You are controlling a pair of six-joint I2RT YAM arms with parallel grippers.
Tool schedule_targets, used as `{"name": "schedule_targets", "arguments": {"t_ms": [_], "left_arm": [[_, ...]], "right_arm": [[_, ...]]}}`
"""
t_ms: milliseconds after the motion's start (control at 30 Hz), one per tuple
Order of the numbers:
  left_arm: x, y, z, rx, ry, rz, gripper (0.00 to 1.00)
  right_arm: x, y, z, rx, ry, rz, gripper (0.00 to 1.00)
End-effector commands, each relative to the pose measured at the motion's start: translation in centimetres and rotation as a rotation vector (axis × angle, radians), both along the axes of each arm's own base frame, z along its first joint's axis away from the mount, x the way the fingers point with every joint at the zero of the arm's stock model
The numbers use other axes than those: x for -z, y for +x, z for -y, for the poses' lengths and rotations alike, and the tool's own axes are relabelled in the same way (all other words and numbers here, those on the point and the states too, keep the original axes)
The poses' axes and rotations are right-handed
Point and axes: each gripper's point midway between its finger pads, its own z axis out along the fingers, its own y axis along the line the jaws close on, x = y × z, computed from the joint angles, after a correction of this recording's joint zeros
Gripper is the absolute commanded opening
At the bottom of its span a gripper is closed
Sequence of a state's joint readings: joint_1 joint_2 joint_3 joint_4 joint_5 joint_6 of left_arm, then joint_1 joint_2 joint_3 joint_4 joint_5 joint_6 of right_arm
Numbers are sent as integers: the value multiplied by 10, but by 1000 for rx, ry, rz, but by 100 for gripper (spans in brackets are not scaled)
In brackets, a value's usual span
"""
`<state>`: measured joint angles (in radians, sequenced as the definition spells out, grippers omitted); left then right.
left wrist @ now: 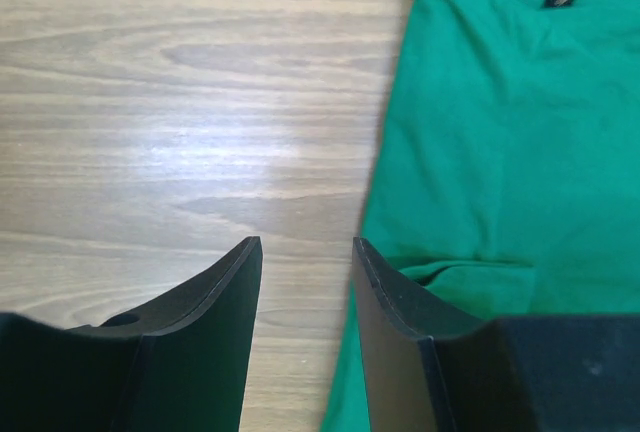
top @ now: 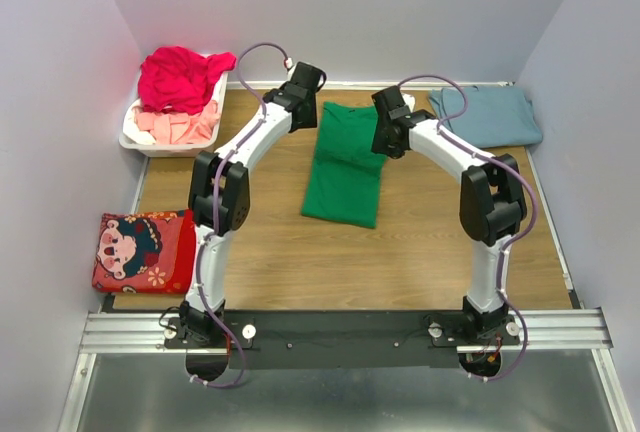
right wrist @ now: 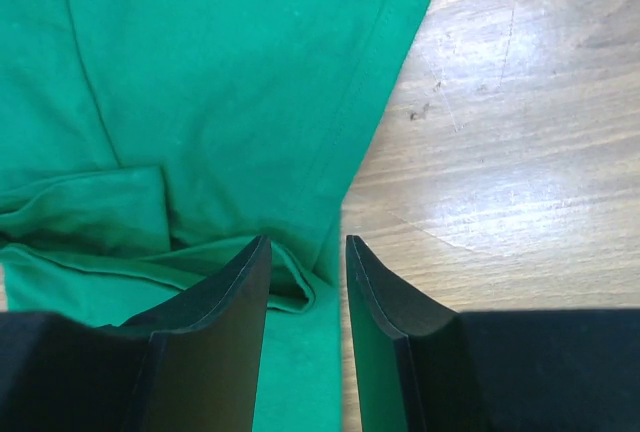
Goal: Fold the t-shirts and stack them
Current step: Fold the tshirt
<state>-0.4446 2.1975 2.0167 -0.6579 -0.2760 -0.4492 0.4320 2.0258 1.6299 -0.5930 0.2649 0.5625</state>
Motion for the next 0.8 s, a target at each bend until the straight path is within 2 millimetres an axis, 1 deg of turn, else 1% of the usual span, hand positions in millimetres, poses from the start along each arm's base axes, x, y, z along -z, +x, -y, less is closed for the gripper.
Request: {"name": "schedule_targets", "arguments": {"t_ms": [0, 33, 67, 100, 133, 167, 200, 233, 267, 300, 333, 367, 400, 433, 467, 500, 533, 600, 633, 667, 700, 767], "left_arm": [[11, -16, -6, 67, 47, -56, 50], [14, -28, -10, 83, 53, -78, 50], [15, -35, -10, 104, 52, -86, 50], [14, -40, -7, 128, 32, -85, 50], [16, -56, -13, 162, 43, -101, 50], [16, -63, -14, 178, 37, -104, 50], [14, -69, -12, 201, 18, -96, 50], [11, -83, -17, 230, 20, -96, 50], [9, -89, -18, 249, 10, -89, 50], [3, -92, -11, 287, -29, -64, 50], [0, -104, -13, 311, -43, -56, 50], [-3, -107, -14, 324, -47, -39, 50], [-8, -111, -4, 371, -99, -21, 50], [-3, -119, -4, 393, -114, -30, 50], [-1, -122, -1, 410, -127, -32, 50], [2, -127, 4, 443, -153, -45, 50], [10, -131, 6, 457, -162, -68, 50], [17, -139, 12, 499, -188, -93, 50], [27, -145, 12, 512, -191, -121, 50], [31, -149, 12, 521, -194, -138, 50], [35, -153, 13, 535, -202, -154, 50], [42, -159, 13, 536, -212, -179, 50]], "right_arm": [[-7, -15, 2, -24, 4, -22, 44], [-8, -22, 2, -40, 12, -31, 44], [-19, -30, -1, -64, 46, -24, 45], [-9, -44, 1, -76, 50, -64, 45], [-8, -52, 0, -96, 61, -78, 45], [-6, -63, -6, -130, 98, -104, 45], [-11, -70, -6, -143, 120, -105, 46], [-2, -84, -5, -152, 124, -140, 46], [-1, -91, -6, -163, 145, -154, 46], [0, -96, -6, -165, 150, -161, 47], [0, -106, -6, -193, 166, -171, 47], [1, -112, -11, -214, 193, -186, 47], [2, -117, -13, -230, 209, -198, 47], [1, -120, -15, -262, 220, -194, 48], [6, -128, -18, -282, 243, -221, 48], [8, -133, -20, -296, 252, -230, 48], [9, -135, -21, -315, 263, -230, 48], [17, -146, -22, -341, 274, -262, 48], [20, -149, -23, -351, 281, -267, 48], [21, -153, -24, -362, 292, -275, 48], [27, -159, -22, -360, 292, -295, 48], [28, -162, -24, -373, 311, -297, 48]]}}
